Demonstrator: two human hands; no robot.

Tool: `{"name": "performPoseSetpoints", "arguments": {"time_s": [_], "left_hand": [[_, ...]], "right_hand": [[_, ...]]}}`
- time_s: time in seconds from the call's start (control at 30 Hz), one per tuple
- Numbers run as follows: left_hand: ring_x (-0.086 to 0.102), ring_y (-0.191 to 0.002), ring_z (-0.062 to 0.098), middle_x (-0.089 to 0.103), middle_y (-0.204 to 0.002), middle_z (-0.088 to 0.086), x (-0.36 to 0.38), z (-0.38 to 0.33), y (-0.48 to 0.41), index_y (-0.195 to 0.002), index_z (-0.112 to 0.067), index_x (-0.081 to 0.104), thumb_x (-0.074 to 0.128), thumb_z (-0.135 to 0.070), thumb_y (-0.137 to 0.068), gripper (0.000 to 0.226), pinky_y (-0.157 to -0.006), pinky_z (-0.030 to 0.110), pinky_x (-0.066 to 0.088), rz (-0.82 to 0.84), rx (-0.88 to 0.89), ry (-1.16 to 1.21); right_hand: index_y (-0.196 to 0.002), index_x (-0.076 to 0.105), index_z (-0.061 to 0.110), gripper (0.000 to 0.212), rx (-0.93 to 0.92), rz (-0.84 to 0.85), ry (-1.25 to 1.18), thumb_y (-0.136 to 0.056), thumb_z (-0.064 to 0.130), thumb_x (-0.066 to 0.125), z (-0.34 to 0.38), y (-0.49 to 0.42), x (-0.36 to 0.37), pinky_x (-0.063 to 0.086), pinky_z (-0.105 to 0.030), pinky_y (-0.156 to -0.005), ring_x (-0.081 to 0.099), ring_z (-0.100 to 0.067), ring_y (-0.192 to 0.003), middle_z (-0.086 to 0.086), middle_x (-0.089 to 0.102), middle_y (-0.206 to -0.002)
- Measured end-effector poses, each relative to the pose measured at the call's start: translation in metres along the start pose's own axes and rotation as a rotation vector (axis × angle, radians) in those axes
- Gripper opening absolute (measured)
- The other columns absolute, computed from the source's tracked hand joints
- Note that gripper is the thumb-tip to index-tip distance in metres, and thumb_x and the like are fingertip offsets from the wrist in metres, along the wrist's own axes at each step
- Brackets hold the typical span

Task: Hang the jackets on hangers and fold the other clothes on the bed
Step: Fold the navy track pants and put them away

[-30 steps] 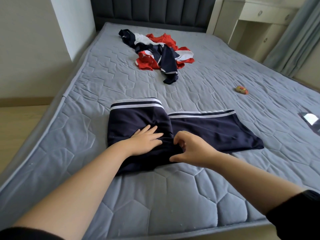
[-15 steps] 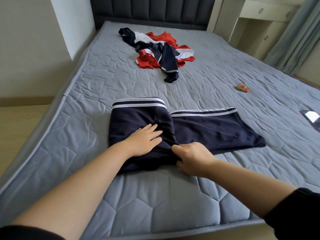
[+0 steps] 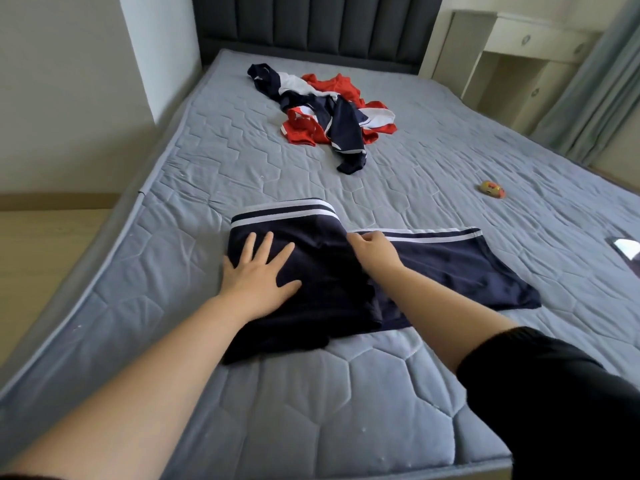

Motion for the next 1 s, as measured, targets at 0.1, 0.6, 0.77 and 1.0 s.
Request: {"name": "performPoseSetpoints", "arguments": {"time_s": [0.1, 0.6, 0.77, 1.0], "left_hand": [[-0.023, -0.144, 0.025, -0.020, -0.158, -0.004, 0.002, -0.006, 0.002, -0.148, -0.049, 0.001, 0.031, -0.067, -0.090, 0.068, -0.112, 0.063, 0.006, -0.013, 0.041, -0.046], [-0.020, -0.145, 0.012, -0.015, -0.159, -0.010, 0.013, -0.004, 0.006, -0.152, -0.030, -0.005, 0.032, -0.059, -0.094, 0.075, -0.115, 0.058, 0.002, -0.056, 0.143, 0.109], [-0.016, -0.145, 0.009, -0.010, -0.160, -0.012, 0.009, -0.007, 0.005, -0.153, -0.028, 0.002, 0.027, -0.052, -0.099, 0.065, -0.116, 0.055, 0.000, -0.077, 0.122, 0.102], [0.027, -0.140, 0.028, 0.026, -0.154, 0.011, -0.012, 0.049, 0.016, -0.151, -0.016, 0.020, 0.068, -0.045, -0.080, 0.090, -0.113, 0.040, 0.026, -0.327, -0.425, 0.672]], "right_hand": [[-0.086, 0.050, 0.009, 0.038, 0.123, 0.040, -0.041, -0.090, 0.047, 0.053, 0.003, -0.018, 0.021, 0.037, -0.029, -0.070, 0.049, -0.022, -0.078, -0.003, 0.049, -0.072], [-0.128, 0.043, 0.007, 0.034, -0.213, -0.330, 0.282, -0.096, 0.019, 0.037, 0.038, -0.031, 0.014, 0.034, -0.040, -0.093, 0.040, -0.031, -0.125, -0.013, 0.045, -0.136], [-0.153, 0.007, 0.018, 0.064, -0.373, -0.010, 0.782, -0.099, 0.048, 0.027, 0.006, -0.005, 0.072, 0.004, -0.048, -0.118, -0.001, -0.020, -0.148, -0.002, 0.001, -0.162], [-0.154, 0.002, 0.012, 0.070, -0.180, 0.053, 0.688, -0.099, 0.051, 0.026, -0.020, -0.004, 0.060, 0.007, -0.044, -0.119, -0.001, -0.019, -0.148, -0.003, -0.007, -0.161]]}}
Point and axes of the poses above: each hand's wrist, its own y-axis away from the middle knuckle, its own x-axis out of the palm, z = x × y, the point moved 10 cm from there along -y, towards the middle knuckle
